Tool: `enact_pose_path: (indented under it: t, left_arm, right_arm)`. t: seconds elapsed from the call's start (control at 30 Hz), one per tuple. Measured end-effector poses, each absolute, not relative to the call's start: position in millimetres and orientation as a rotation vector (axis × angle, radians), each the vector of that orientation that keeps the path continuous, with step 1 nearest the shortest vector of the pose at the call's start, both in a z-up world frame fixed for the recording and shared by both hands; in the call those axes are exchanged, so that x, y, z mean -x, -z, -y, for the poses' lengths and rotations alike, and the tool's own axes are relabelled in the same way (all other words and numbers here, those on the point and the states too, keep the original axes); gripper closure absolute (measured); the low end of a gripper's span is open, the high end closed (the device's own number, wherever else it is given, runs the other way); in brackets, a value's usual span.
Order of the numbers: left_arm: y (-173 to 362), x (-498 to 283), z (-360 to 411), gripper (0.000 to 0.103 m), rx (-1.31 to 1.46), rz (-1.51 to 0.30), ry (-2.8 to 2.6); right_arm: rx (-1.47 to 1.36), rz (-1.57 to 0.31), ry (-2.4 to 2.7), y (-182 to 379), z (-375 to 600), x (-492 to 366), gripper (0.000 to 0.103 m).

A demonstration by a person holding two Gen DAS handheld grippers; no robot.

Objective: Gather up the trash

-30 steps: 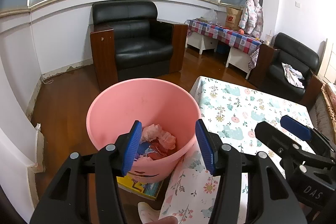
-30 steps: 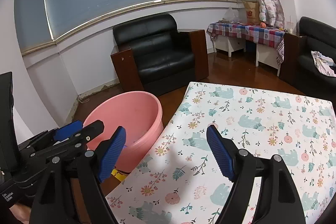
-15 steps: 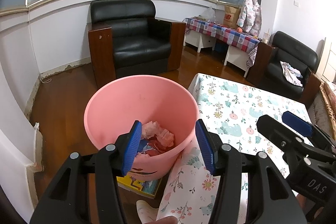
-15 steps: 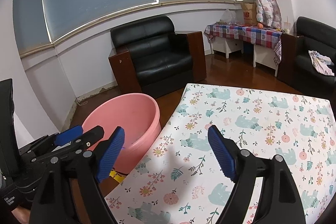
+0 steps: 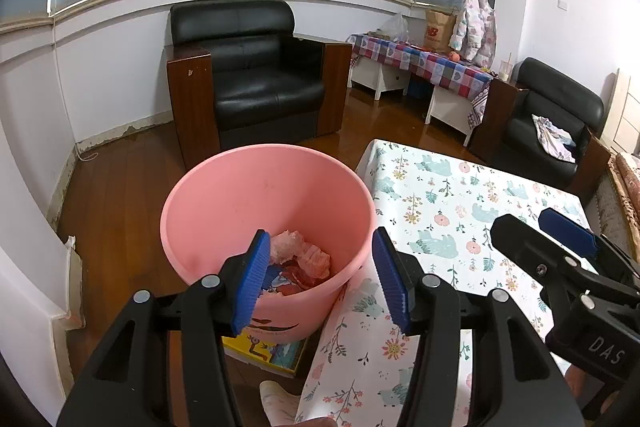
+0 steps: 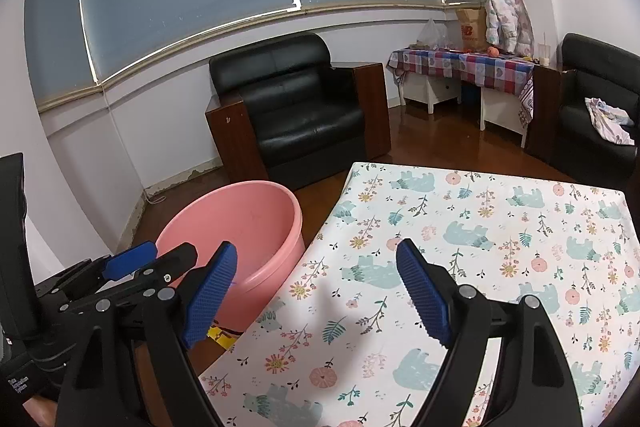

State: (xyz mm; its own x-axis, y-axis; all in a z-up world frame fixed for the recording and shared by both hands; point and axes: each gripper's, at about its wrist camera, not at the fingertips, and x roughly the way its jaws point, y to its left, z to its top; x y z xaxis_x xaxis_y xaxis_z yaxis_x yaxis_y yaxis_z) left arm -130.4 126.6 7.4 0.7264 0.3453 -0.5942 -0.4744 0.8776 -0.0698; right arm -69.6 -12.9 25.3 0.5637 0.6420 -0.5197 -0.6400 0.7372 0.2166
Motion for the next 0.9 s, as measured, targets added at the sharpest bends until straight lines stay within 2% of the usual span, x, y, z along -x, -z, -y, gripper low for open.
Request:
enact_pose_path:
  t: [0.9]
  left_arm:
    - [-14.7,134.5,-124.0,0.050,0.208,-0.598,-0.448]
  right_arm:
    - [0.005,-0.596,-0.754,-32.3,13.9,78.6,0.023]
